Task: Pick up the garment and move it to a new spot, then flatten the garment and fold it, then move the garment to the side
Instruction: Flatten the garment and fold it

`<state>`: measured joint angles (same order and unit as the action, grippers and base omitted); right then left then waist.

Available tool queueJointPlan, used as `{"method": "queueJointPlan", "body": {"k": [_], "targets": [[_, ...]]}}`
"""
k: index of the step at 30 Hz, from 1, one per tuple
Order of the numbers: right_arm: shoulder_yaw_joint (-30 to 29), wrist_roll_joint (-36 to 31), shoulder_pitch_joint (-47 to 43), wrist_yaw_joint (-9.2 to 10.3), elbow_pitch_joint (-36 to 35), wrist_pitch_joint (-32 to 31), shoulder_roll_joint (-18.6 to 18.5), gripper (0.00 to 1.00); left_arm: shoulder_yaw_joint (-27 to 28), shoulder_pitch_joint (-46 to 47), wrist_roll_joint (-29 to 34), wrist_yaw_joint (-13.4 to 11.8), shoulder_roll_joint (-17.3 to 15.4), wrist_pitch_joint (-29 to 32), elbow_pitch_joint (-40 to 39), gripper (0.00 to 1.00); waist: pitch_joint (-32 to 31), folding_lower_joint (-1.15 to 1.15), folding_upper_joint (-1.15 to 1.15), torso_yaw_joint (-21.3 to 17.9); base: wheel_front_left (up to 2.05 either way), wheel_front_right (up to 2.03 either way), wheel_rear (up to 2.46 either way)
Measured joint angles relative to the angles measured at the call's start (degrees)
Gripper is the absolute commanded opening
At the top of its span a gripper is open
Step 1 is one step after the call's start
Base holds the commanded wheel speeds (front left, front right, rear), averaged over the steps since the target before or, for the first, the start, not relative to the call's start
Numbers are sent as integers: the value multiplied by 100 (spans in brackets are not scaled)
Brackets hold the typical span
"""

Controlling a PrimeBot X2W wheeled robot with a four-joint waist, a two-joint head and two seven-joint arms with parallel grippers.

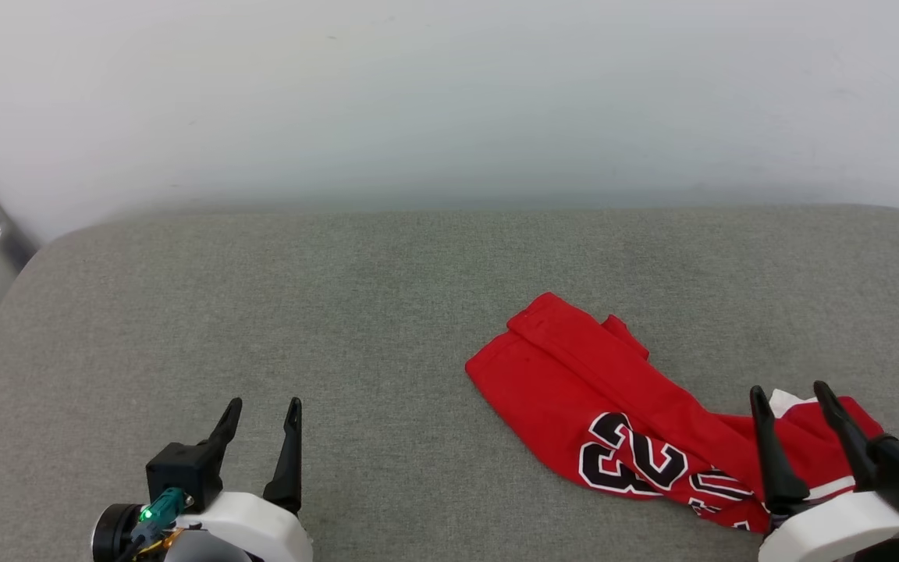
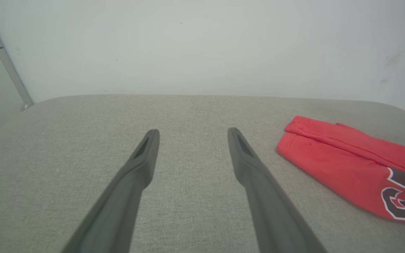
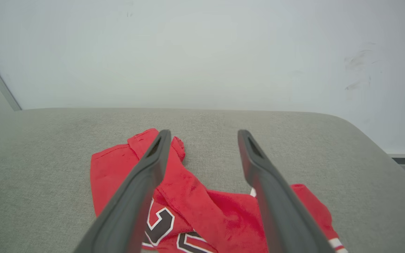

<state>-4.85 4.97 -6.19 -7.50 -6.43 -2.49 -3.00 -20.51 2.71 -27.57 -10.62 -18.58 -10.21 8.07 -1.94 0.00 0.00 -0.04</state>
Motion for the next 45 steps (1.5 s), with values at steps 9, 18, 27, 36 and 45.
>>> {"method": "queueJointPlan", "body": {"k": [9, 18, 27, 36, 45], "targets": [[260, 54, 50, 0, -100, 47, 2, 100, -219, 655, 83, 160, -15, 272, -8, 100, 178, 0, 0, -119, 0, 0, 0], [502, 49, 496, 0, -285, 144, 3, 100, -759, 2394, 167, 878, 222, 1112, 671, 100, 834, 0, 0, -439, 0, 0, 0], [576, 62, 730, 0, -316, 218, 4, 100, -1507, 3507, -94, 1631, 305, 3218, 1961, 100, 1405, 1, 0, -950, 0, 0, 0], [559, 205, 762, -1, -172, 332, 4, 100, -2196, 4001, -415, 1778, 154, 4662, 2506, 76, 1752, 0, 0, -1288, 0, 0, 0], [434, 73, 800, 0, -97, 319, 3, 100, -2408, 3973, -563, 1783, 98, 4070, 2393, 0, 1637, 1, 0, -1196, 0, 0, 0]]}}
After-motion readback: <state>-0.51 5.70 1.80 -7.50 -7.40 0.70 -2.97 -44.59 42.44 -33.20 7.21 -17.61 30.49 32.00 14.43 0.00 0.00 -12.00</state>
